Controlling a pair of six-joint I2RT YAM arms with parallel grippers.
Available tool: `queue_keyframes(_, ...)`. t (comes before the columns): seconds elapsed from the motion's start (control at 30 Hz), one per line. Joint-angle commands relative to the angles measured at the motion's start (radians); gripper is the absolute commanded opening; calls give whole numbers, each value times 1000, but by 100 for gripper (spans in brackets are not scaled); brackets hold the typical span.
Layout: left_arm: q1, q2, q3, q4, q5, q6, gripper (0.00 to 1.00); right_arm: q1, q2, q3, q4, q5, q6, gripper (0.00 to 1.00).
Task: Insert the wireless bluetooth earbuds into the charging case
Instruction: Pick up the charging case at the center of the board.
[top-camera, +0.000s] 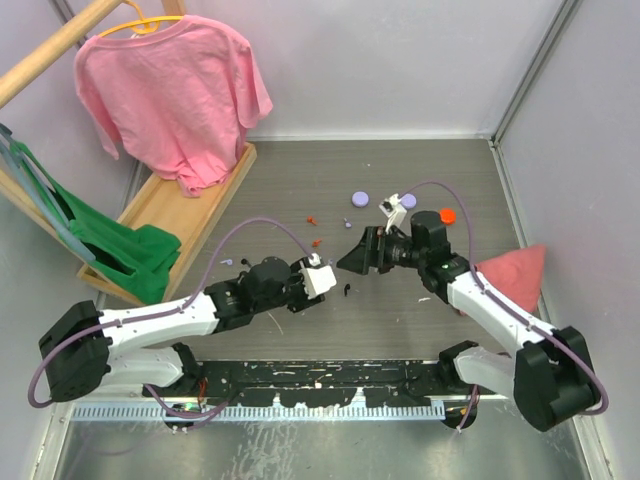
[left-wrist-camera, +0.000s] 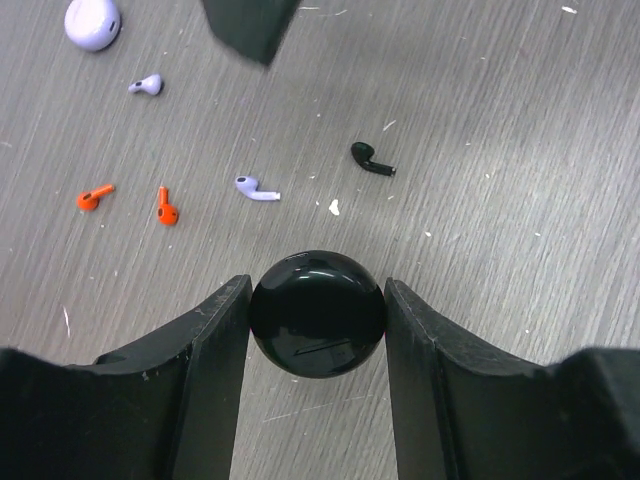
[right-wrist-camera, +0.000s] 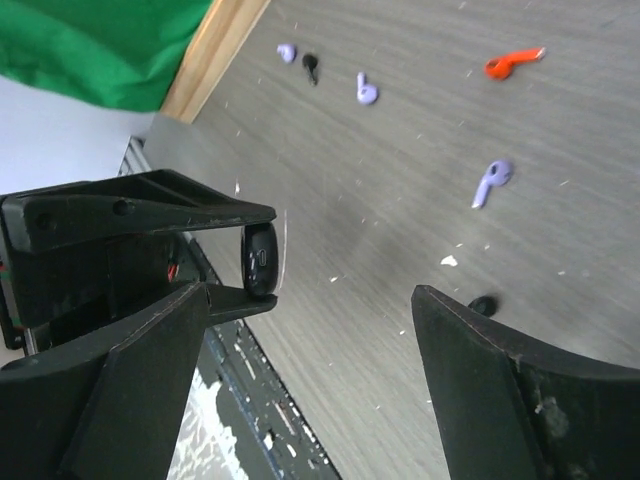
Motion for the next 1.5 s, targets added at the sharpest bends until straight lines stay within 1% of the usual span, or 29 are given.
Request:
queue_keyframes(0.0, -27, 8, 41, 93, 13, 130, 50, 56, 56, 56, 60, -36, 16, 86)
queue_keyframes(0.17, -46, 7, 44, 98, 15, 163, 51, 111, 121, 83, 56, -52, -8, 80)
queue_keyframes(0.33, -58, 6, 50, 90, 14, 165, 53, 169, 172, 116, 41, -59, -38, 72)
queue_keyframes(0.43, -62, 7, 52, 87, 12, 166, 53, 197, 195, 132, 31, -62, -53, 69)
queue_keyframes(0.53, -66, 4, 52, 87, 10, 169, 53, 219, 221, 143, 22, -68, -69, 66)
queue_keyframes(0.8, -67, -12, 48, 87, 7, 170, 54, 263, 260, 155, 24, -70, -86, 53)
queue_keyframes(0.9, -68, -21, 46, 87, 7, 162, 54, 265, 260, 155, 22, -69, -92, 45)
queue_keyframes(0.97, -66, -31, 41, 86, 2, 155, 55, 265, 251, 151, 26, -57, -90, 33)
queue_keyframes(1.0, -67, -37, 37, 87, 0, 150, 56, 265, 243, 149, 30, -50, -88, 28)
queue_keyframes(1.07, -68, -53, 27, 89, -11, 140, 61, 266, 223, 140, 43, -38, -83, 23)
queue_keyframes(1.2, -67, -98, -12, 117, -49, 104, 72, 265, 187, 107, 112, -22, -43, 18)
queue_keyframes(1.33, -67, -168, -64, 162, -97, 25, 78, 264, 136, 33, 261, 28, 28, 15)
queue_keyframes(1.47, -65, -251, -124, 209, -135, -81, 81, 265, 76, -62, 440, 75, 92, 12)
